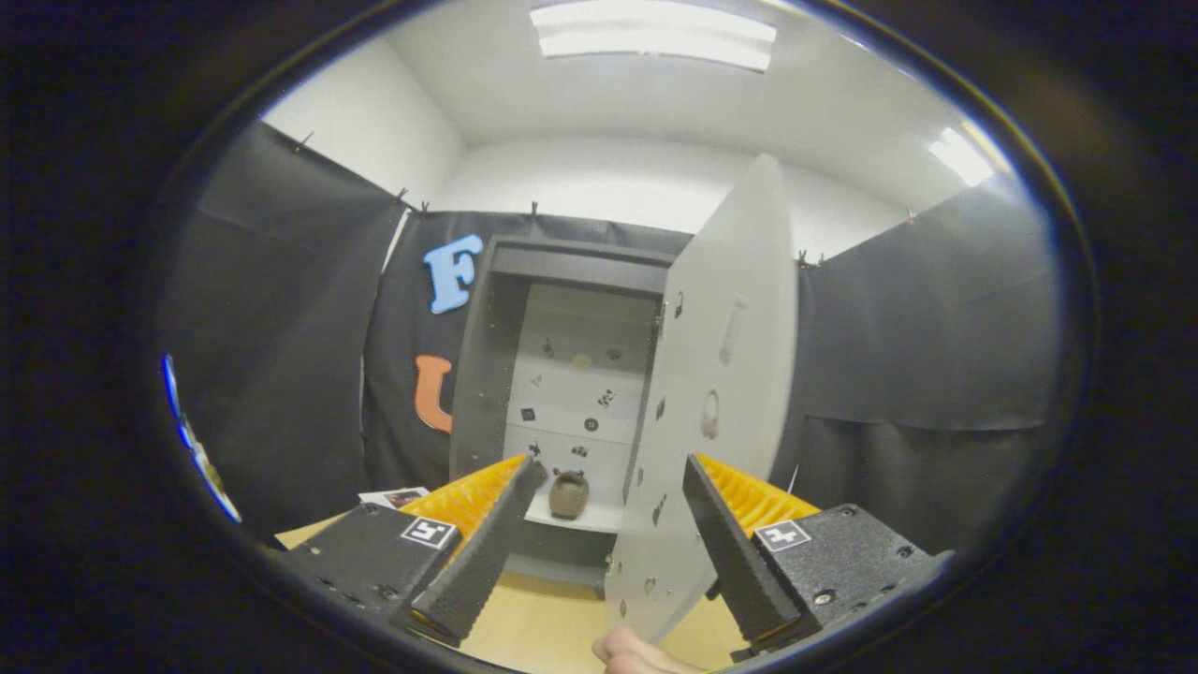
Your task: Open the shoe cabinet door, grab the shoes and put them into the shoe cabinet, then close the shoe cabinet door.
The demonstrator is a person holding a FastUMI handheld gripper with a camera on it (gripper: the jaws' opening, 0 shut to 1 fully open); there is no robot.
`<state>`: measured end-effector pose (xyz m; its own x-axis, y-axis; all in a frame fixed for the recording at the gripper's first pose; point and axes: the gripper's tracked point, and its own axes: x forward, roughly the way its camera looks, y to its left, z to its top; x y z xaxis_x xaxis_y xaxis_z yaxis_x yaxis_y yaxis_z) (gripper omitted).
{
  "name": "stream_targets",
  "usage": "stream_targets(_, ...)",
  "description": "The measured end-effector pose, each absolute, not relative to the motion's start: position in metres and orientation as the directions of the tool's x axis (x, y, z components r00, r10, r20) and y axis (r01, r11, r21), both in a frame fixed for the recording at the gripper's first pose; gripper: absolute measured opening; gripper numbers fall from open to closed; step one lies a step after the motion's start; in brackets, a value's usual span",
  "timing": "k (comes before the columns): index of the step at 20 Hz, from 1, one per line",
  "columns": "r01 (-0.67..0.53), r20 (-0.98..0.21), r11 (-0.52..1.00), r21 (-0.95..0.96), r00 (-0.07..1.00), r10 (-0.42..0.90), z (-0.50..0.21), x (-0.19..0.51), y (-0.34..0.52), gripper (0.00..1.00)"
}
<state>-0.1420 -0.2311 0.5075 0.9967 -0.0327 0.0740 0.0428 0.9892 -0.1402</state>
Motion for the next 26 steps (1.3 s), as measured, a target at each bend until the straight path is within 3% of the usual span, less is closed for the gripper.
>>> stream_targets(7,0.117,0.159,0.986,-0.122,0.982,-0.097,0.503,-0.229,-0.329,1.00)
stream_targets(11,0.188,0.130,0.974,-0.125,0.976,-0.172,0.474,-0.240,-0.388,1.00)
stream_targets(19,0.237,-0.045,0.970,-0.052,0.970,-0.240,0.401,-0.160,-0.473,1.00)
stream_targets(26,0.138,-0.090,0.990,0.005,0.987,-0.137,0.377,-0.099,-0.445,1.00)
